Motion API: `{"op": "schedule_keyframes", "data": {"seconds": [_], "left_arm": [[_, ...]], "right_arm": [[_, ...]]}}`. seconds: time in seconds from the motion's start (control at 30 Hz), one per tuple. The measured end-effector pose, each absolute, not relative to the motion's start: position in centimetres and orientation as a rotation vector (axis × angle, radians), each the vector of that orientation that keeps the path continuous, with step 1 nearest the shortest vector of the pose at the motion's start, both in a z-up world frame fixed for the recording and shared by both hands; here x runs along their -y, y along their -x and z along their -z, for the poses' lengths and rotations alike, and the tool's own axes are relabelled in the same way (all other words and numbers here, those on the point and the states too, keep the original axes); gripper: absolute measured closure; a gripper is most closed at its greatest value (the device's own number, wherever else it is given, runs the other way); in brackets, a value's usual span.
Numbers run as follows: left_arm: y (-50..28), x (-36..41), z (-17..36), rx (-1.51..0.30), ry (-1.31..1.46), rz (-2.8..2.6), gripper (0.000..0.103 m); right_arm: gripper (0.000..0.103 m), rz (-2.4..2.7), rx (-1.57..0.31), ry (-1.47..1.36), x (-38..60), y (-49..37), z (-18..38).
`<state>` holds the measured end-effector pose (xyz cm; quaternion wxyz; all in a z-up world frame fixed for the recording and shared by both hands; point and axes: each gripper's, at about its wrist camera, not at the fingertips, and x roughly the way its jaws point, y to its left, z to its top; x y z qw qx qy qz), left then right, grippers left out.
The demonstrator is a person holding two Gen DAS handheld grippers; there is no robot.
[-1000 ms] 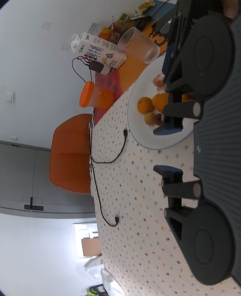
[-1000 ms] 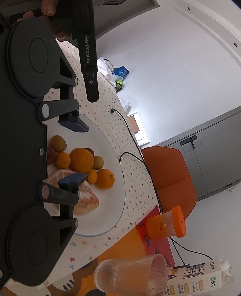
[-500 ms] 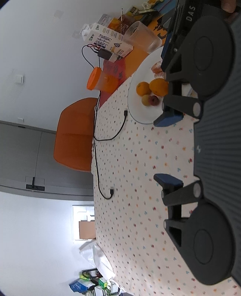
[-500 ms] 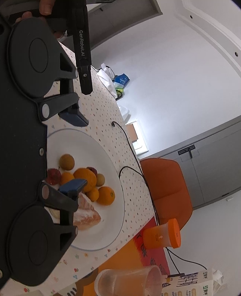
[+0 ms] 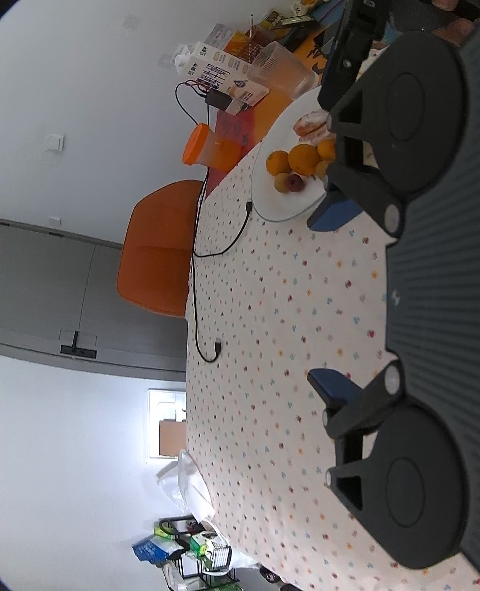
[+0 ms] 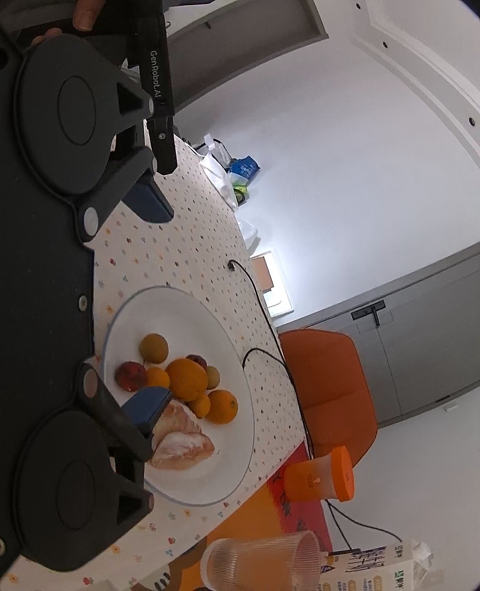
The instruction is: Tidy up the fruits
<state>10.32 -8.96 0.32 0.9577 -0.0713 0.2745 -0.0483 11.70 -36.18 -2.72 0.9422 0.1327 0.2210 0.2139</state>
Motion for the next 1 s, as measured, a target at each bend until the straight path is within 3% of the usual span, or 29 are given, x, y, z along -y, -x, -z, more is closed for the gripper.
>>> {"op": "schedule_keyframes", "data": {"seconds": [0.4, 1.0], "left_arm": [[-7.0, 7.3, -1.2, -0.542, 0.155, 0.069, 0.005], [-1.3, 5.3, -3.9, -0.507, 0.14, 0.022, 0.003]], "right_arm": [[0.0, -0.44, -0.458, -0.237, 35.3, -9.4, 1.5], [0.0, -0.462, -0.463, -0.175, 33.4, -6.1, -0.6]]}}
